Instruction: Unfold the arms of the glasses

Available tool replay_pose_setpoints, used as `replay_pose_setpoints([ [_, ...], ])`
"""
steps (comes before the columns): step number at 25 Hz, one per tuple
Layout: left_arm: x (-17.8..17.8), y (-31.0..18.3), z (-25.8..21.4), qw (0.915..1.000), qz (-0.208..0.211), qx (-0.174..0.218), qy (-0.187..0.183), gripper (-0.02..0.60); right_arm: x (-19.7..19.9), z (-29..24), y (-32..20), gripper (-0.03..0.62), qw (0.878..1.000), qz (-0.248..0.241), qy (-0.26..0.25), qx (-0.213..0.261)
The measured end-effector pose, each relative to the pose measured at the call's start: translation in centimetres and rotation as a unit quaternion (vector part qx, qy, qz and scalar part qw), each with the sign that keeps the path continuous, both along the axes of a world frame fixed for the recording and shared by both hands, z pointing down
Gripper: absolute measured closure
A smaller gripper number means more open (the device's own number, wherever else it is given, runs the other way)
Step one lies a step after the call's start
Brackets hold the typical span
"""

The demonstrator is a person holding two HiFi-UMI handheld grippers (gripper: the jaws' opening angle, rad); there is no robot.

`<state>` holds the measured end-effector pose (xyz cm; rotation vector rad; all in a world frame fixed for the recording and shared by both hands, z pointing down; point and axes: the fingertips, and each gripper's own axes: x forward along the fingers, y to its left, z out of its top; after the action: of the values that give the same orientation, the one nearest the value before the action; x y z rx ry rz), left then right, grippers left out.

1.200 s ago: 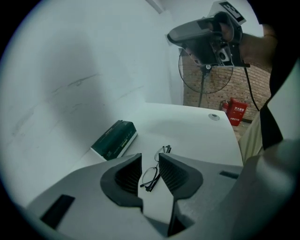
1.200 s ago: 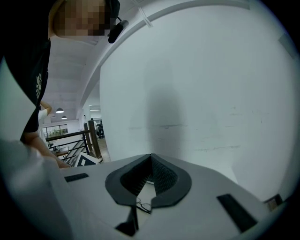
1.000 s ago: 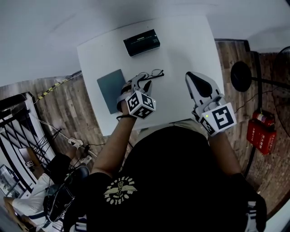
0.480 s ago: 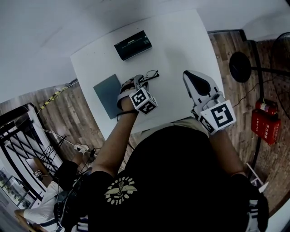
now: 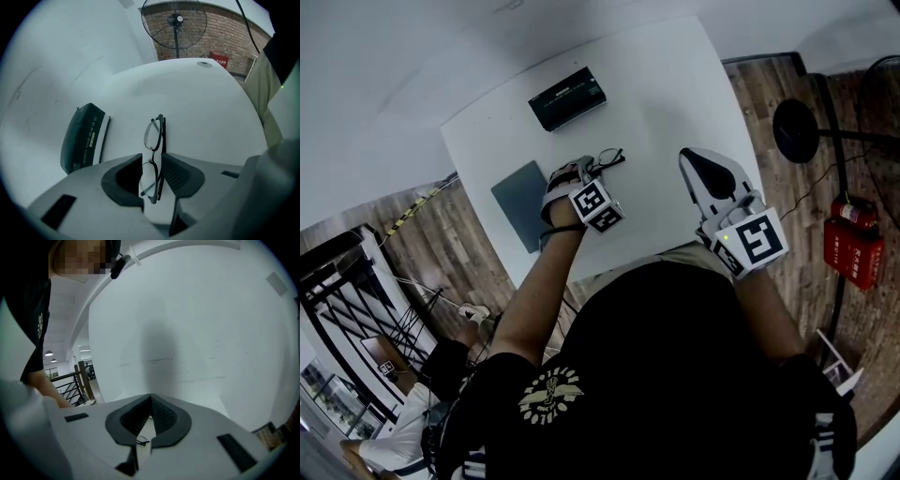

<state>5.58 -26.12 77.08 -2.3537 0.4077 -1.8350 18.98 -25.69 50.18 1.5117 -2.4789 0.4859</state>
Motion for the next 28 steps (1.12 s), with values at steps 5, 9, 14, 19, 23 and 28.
replay_pose_setpoints([
  [5, 0.2, -0.1, 0.2, 0.9998, 0.011, 0.011, -0.009, 0.470, 0.3, -0.1, 0.0, 0.594, 1.000, 0.001, 0.001, 0.001],
  [9, 0.4, -0.2, 0.0, 0.9998, 0.008, 0.015, -0.008, 0.514, 0.3, 0.0, 0.0, 0.594, 1.000, 0.002, -0.002, 0.002],
  [14, 0.5, -0.2, 0.3, 0.9996, 0.011, 0.011, -0.023, 0.512, 0.4, 0.1, 0.2, 0.594, 1.000, 0.001, -0.003, 0.002],
  [19, 0.9, -0.7, 0.1, 0.9989, 0.020, 0.028, -0.031, 0.515, 0.8, -0.4, 0.5, 0.594, 1.000, 0.004, -0.005, 0.007],
  [23, 0.9, -1.4, -0.5, 0.9987, 0.008, 0.048, -0.014, 0.550, 1.2, -0.9, 0.7, 0.594, 1.000, 0.008, -0.007, 0.012],
  [28, -0.4, -1.7, -0.8, 0.9985, -0.024, 0.050, 0.001, 0.561, 0.8, -1.3, 1.3, 0.594, 1.000, 0.002, -0.007, 0.017],
])
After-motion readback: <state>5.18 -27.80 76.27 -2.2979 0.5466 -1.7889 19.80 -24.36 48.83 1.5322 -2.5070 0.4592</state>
